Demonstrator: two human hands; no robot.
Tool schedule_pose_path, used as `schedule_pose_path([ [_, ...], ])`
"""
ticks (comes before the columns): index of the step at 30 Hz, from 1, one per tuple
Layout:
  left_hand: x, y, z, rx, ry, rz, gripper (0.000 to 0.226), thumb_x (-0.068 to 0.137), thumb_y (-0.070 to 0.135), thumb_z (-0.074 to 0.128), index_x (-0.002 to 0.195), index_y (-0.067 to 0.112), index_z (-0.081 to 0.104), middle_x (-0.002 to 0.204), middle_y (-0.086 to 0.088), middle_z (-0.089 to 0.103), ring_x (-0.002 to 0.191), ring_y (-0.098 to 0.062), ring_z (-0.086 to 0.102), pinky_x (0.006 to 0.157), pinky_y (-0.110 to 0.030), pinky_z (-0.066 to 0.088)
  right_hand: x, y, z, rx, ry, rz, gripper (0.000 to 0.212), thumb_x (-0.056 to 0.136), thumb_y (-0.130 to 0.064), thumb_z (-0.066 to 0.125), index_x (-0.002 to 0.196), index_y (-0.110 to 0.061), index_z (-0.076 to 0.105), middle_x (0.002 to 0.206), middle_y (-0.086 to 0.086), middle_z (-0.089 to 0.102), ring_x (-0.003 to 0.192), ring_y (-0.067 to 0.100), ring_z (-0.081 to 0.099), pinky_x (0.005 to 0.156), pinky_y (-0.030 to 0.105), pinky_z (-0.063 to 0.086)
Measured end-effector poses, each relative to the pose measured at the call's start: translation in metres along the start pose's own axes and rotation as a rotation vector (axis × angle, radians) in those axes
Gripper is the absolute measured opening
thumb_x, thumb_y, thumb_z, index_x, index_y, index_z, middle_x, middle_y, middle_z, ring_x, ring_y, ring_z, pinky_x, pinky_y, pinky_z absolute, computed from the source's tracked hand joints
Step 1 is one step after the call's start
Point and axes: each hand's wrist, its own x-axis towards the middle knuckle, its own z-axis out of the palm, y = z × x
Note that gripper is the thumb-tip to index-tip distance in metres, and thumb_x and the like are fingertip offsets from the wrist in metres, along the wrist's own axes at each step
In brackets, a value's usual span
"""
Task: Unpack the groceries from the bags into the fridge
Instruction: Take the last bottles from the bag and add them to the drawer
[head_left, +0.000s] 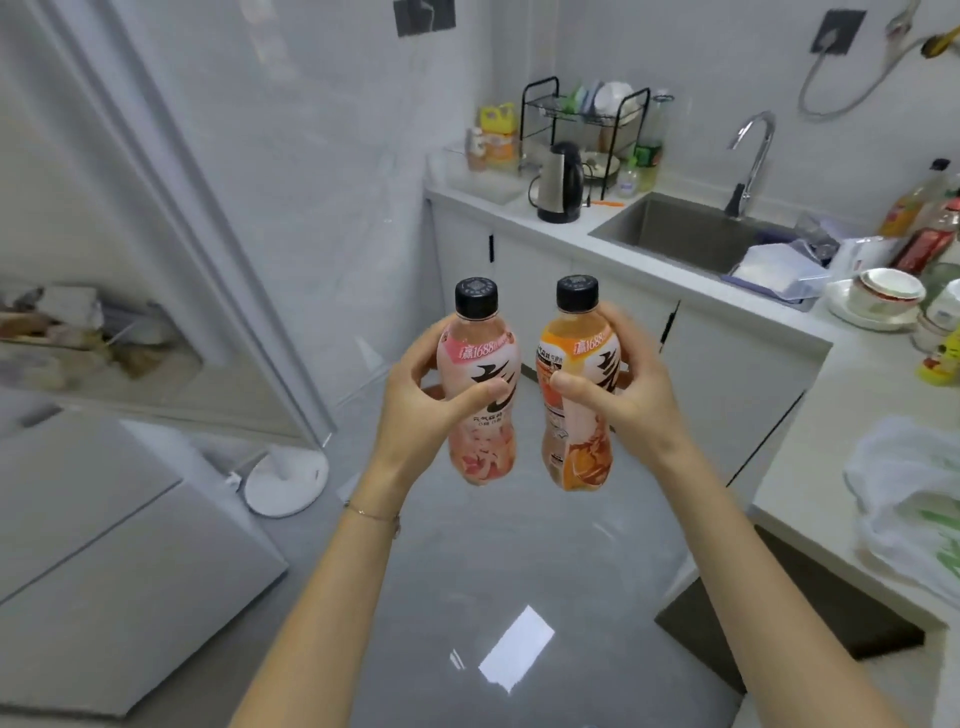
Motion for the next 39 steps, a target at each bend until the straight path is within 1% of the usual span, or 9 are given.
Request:
schedule_pose_path([
  [5,-0.038,0.015,-0.101,0.05,0.086,0.01,0.064,0.065,0.039,0.077,0.124,0.02,0.061,0.114,0.006,0.068,0.107,-0.017,0.065,0.077,-0.023,0.054,-0.003,-0.035,0.098,0.078,-0.07,-0.034,0.07,0.065,-0.049,0.074,0.129,-0.037,0.049,0.108,-0.018,0.064,0.1,0.008,0.065,0.082,0.025,0.055],
  [9,-0.07,0.027,-0.178,0.075,0.151,0.022,0.062,0.065,0.039,0.076,0.123,0.021,0.061,0.114,0.002,0.069,0.105,-0.017,0.066,0.076,-0.02,0.052,-0.013,-0.062,0.172,0.129,-0.138,-0.046,0.07,0.064,-0.05,0.075,0.128,-0.044,0.047,0.11,-0.017,0.064,0.101,0.008,0.065,0.083,0.029,0.056],
  [14,-0.109,0.034,-0.261,0.113,0.267,0.032,0.071,0.067,0.04,0.075,0.129,0.011,0.057,0.117,-0.003,0.067,0.108,-0.017,0.064,0.075,-0.019,0.053,-0.027,-0.093,0.255,0.156,-0.247,-0.067,0.074,0.064,-0.051,0.075,0.131,-0.035,0.049,0.107,-0.011,0.067,0.098,0.01,0.067,0.08,0.027,0.055],
  [18,-0.138,0.039,-0.317,0.16,0.347,0.038,0.069,0.069,0.04,0.073,0.129,0.01,0.057,0.116,-0.001,0.067,0.104,-0.01,0.065,0.072,-0.015,0.052,-0.035,-0.119,0.315,0.179,-0.322,-0.061,0.067,0.059,-0.055,0.074,0.121,-0.051,0.046,0.102,-0.023,0.065,0.096,0.0,0.065,0.073,0.012,0.051],
  [22,-0.159,0.041,-0.368,0.169,0.476,0.034,0.066,0.068,0.042,0.074,0.126,0.013,0.059,0.114,-0.001,0.067,0.104,-0.013,0.065,0.073,-0.016,0.052,-0.033,-0.139,0.374,0.198,-0.422,-0.079,0.072,0.06,-0.054,0.073,0.126,-0.043,0.047,0.106,-0.019,0.064,0.095,0.0,0.065,0.072,0.013,0.051],
  [24,-0.168,0.042,-0.392,0.168,0.537,0.027,0.06,0.066,0.042,0.074,0.12,0.019,0.061,0.111,0.003,0.068,0.102,-0.011,0.065,0.073,-0.014,0.051,-0.028,-0.146,0.403,0.202,-0.464,-0.085,0.068,0.059,-0.055,0.074,0.12,-0.052,0.045,0.104,-0.026,0.063,0.094,-0.003,0.064,0.072,0.012,0.051],
  [27,-0.177,0.042,-0.429,0.179,0.616,0.01,0.051,0.064,0.042,0.074,0.111,0.028,0.06,0.106,0.01,0.068,0.099,-0.007,0.066,0.073,-0.012,0.05,-0.02,-0.155,0.449,0.204,-0.529,-0.095,0.066,0.058,-0.056,0.074,0.116,-0.058,0.041,0.111,-0.02,0.061,0.097,-0.002,0.064,0.072,0.014,0.052],
  [33,-0.175,0.028,-0.515,0.244,0.734,-0.027,0.053,0.068,0.038,0.078,0.115,0.023,0.06,0.109,0.005,0.068,0.1,-0.007,0.065,0.073,-0.013,0.05,0.006,-0.159,0.547,0.216,-0.637,-0.105,0.063,0.065,-0.044,0.079,0.111,-0.06,0.037,0.105,-0.029,0.055,0.091,-0.015,0.059,0.066,0.004,0.046],
  [39,-0.154,0.013,-0.597,0.302,0.838,-0.054,0.069,0.065,0.045,0.075,0.125,0.016,0.059,0.116,0.002,0.066,0.103,-0.009,0.064,0.074,-0.015,0.051,0.047,-0.165,0.642,0.205,-0.686,-0.118,0.063,0.065,-0.051,0.077,0.113,-0.063,0.037,0.107,-0.031,0.054,0.093,-0.013,0.058,0.072,0.012,0.046],
])
